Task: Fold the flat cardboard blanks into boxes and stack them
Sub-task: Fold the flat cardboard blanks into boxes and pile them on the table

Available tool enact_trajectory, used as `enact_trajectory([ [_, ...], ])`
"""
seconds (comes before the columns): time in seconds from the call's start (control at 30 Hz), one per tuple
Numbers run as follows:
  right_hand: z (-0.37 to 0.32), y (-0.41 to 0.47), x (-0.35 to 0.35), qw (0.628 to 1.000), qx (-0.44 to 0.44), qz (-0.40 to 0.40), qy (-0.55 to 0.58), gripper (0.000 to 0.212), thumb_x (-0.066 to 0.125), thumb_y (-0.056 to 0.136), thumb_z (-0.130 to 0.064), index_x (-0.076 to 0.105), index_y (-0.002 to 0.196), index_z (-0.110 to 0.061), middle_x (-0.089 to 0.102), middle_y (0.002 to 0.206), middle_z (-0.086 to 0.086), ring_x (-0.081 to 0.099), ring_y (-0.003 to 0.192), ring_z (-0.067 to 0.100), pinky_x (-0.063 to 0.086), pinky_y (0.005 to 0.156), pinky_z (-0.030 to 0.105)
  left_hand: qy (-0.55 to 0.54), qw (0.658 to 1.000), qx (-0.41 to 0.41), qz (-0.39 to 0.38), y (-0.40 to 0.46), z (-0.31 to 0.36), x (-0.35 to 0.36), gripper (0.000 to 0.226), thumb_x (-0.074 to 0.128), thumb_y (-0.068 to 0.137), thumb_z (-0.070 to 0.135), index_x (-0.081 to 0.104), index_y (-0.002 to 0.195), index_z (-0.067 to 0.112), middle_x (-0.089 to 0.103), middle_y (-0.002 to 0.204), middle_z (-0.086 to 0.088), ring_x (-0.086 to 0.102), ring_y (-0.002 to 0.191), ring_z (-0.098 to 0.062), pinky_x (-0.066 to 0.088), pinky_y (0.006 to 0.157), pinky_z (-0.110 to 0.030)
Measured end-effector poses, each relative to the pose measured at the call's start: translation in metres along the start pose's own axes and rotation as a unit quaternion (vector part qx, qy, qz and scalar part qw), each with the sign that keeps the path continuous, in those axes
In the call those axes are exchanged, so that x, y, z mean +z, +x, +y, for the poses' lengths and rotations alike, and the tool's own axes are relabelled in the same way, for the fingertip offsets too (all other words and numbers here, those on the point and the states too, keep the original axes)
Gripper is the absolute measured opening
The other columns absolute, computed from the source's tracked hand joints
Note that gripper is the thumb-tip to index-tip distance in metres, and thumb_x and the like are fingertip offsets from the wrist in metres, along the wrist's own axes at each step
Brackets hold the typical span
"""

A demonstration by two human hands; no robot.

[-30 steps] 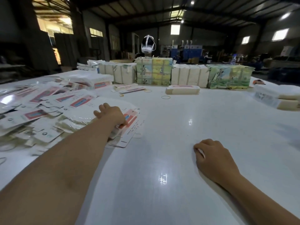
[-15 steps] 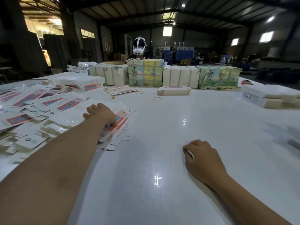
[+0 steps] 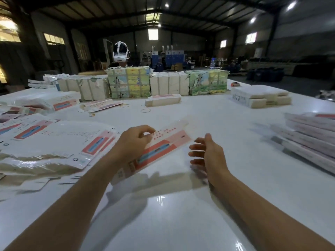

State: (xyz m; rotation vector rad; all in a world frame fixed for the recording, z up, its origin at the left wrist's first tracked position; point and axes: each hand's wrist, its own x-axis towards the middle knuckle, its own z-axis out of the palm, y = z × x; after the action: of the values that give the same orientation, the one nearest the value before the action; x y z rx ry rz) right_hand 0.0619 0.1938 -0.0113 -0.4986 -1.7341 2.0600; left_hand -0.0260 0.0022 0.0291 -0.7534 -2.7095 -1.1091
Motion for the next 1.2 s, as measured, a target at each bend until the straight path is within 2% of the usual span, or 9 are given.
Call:
enact_trajectory([
  [0.07, -0.008, -0.002, -0.007, 0.988, 0.075, -0.020, 0.130, 0.046, 0.035, 0.100, -0.049, 0.059, 0.089, -0.012, 0.069, 0.068, 0.011, 0.060, 0.048, 0.019, 0.044, 0.040, 0.023, 0.003, 1.000, 0.009, -0.026, -0.013, 0.005, 0.014, 0.018, 0.047, 0.098, 0.029, 0.055, 0.102, 0.044, 0.057, 0.089, 0.019, 0.063, 0.074, -0.008, 0.045, 0.055, -0.013],
  [0.2, -0.009, -0.011, -0.007, 0.996, 0.017, -0.081, 0.034, 0.024, 0.049, 0.095, -0.013, 0.056, 0.075, -0.001, 0.063, 0.061, 0.015, 0.048, 0.040, 0.018, 0.035, 0.036, 0.022, 0.015, 0.999, 0.029, -0.037, -0.032, 0.004, 0.029, 0.018, 0.045, 0.097, 0.038, 0.056, 0.112, 0.040, 0.063, 0.104, 0.011, 0.063, 0.076, -0.010, 0.048, 0.056, -0.012],
  [0.3, -0.009, -0.017, -0.005, 0.997, -0.020, -0.073, -0.008, 0.019, 0.052, 0.091, -0.003, 0.057, 0.072, -0.002, 0.064, 0.060, 0.012, 0.052, 0.043, 0.021, 0.039, 0.037, 0.025, 0.169, 0.982, 0.078, -0.024, -0.041, 0.007, 0.038, 0.077, 0.036, 0.075, 0.076, 0.046, 0.135, 0.029, 0.055, 0.121, 0.006, 0.050, 0.100, -0.013, 0.044, 0.088, -0.036],
  [0.4, -0.006, -0.021, -0.004, 0.994, -0.042, -0.098, -0.033, 0.016, 0.053, 0.093, -0.008, 0.063, 0.081, -0.006, 0.069, 0.069, 0.011, 0.060, 0.055, 0.025, 0.045, 0.043, 0.028, 0.257, 0.958, 0.125, -0.014, -0.047, 0.017, 0.051, 0.113, 0.035, 0.057, 0.093, 0.025, 0.146, 0.024, 0.043, 0.130, 0.006, 0.042, 0.110, -0.015, 0.039, 0.098, -0.038],
  [0.57, -0.012, -0.018, -0.010, 0.981, -0.011, -0.189, 0.038, 0.017, 0.047, 0.095, -0.006, 0.063, 0.096, -0.001, 0.071, 0.073, 0.011, 0.063, 0.053, 0.022, 0.049, 0.045, 0.027, 0.192, 0.966, 0.167, 0.053, -0.046, 0.015, 0.050, 0.097, 0.069, 0.063, 0.068, 0.036, 0.140, 0.019, 0.051, 0.119, 0.001, 0.047, 0.099, -0.016, 0.047, 0.087, -0.033],
  [0.7, -0.013, -0.015, -0.012, 0.969, 0.013, -0.235, 0.079, 0.019, 0.043, 0.095, 0.001, 0.062, 0.100, 0.000, 0.073, 0.081, 0.012, 0.069, 0.065, 0.023, 0.054, 0.048, 0.026, 0.178, 0.959, 0.202, 0.090, -0.048, 0.015, 0.045, 0.094, 0.077, 0.058, 0.061, 0.045, 0.134, 0.016, 0.055, 0.113, -0.003, 0.049, 0.093, -0.020, 0.048, 0.083, -0.039],
  [0.8, -0.013, -0.014, -0.018, 0.968, -0.024, -0.250, 0.006, 0.020, 0.048, 0.093, 0.003, 0.064, 0.101, -0.006, 0.074, 0.088, 0.011, 0.070, 0.073, 0.026, 0.055, 0.050, 0.027, 0.212, 0.946, 0.226, 0.099, -0.047, 0.015, 0.043, 0.095, 0.080, 0.054, 0.061, 0.049, 0.130, 0.012, 0.058, 0.110, -0.005, 0.052, 0.092, -0.024, 0.047, 0.082, -0.041],
  [0.93, -0.013, -0.014, -0.021, 0.957, -0.103, -0.237, -0.131, 0.018, 0.053, 0.090, -0.001, 0.068, 0.098, -0.007, 0.073, 0.076, 0.008, 0.068, 0.060, 0.026, 0.052, 0.048, 0.026, 0.259, 0.933, 0.231, 0.090, -0.048, 0.015, 0.041, 0.098, 0.082, 0.051, 0.060, 0.051, 0.128, 0.009, 0.060, 0.108, -0.006, 0.054, 0.089, -0.025, 0.047, 0.079, -0.042],
  [1.2, -0.010, -0.011, -0.023, 0.969, -0.070, -0.206, -0.117, 0.026, 0.045, 0.088, 0.008, 0.068, 0.089, -0.006, 0.066, 0.060, 0.010, 0.060, 0.045, 0.020, 0.050, 0.044, 0.026, 0.272, 0.923, 0.239, 0.128, -0.048, 0.027, 0.038, 0.076, 0.090, 0.042, 0.048, 0.066, 0.101, 0.006, 0.067, 0.081, -0.006, 0.062, 0.062, -0.028, 0.048, 0.056, -0.037],
])
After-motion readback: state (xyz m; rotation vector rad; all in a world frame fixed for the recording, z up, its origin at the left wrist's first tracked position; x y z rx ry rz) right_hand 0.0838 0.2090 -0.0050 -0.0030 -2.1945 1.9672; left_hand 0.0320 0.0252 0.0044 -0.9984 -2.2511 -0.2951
